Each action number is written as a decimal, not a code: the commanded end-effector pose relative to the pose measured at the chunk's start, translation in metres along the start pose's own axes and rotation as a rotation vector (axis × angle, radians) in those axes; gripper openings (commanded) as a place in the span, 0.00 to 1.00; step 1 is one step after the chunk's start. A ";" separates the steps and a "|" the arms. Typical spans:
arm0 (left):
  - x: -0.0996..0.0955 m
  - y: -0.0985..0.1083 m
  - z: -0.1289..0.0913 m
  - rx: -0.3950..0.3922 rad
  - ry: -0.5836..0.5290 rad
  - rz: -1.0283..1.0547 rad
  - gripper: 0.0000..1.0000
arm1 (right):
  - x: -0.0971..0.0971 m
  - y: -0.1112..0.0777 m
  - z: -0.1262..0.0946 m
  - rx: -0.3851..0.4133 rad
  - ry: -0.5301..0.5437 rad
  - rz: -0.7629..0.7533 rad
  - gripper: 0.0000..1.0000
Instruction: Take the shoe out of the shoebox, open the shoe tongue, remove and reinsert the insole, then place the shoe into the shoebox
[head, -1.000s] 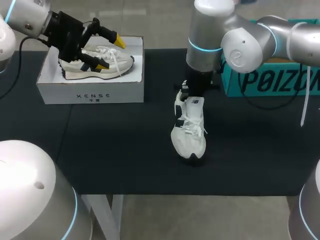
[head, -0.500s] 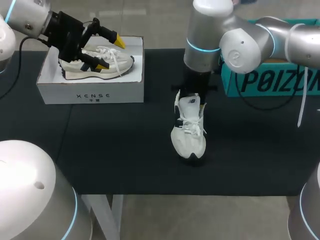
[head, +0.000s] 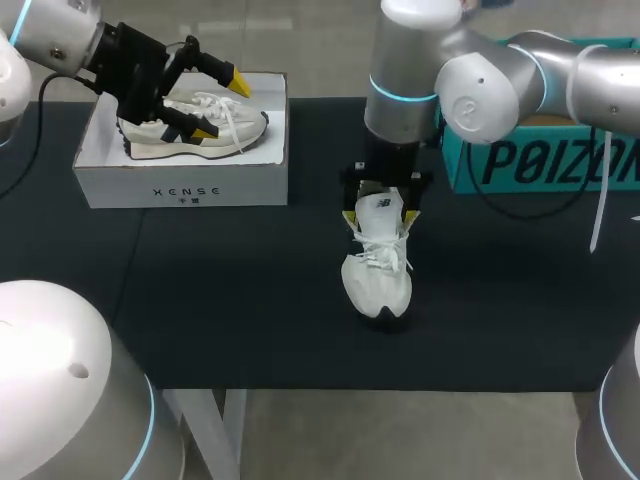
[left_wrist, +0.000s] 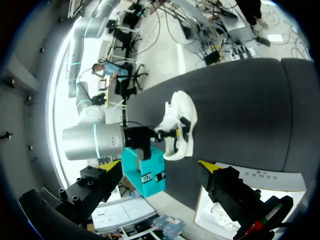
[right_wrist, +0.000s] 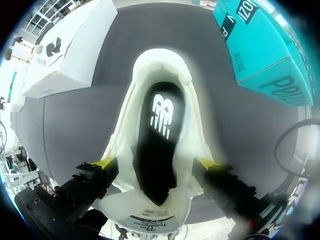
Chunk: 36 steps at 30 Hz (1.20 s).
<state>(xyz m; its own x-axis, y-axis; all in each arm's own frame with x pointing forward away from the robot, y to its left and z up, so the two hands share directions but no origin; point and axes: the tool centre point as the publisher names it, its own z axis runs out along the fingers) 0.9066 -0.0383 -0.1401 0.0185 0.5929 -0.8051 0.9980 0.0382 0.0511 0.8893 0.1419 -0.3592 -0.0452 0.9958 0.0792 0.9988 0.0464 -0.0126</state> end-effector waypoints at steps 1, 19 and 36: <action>0.000 0.001 0.000 0.001 0.003 0.001 1.00 | 0.001 -0.007 0.000 -0.001 -0.010 0.014 1.00; 0.000 0.001 0.000 0.001 0.003 0.001 1.00 | 0.007 -0.012 -0.009 -0.016 0.014 0.013 1.00; 0.000 0.001 0.000 0.001 0.003 0.001 1.00 | 0.006 -0.042 -0.034 -0.078 -0.039 0.048 0.20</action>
<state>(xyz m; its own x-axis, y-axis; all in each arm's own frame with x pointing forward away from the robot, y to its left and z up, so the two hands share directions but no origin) 0.9066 -0.0383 -0.1401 0.0185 0.5929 -0.8051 0.9980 0.0382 0.0511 0.8499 0.1468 -0.3265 0.0015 0.9994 0.0353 0.9988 -0.0032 0.0489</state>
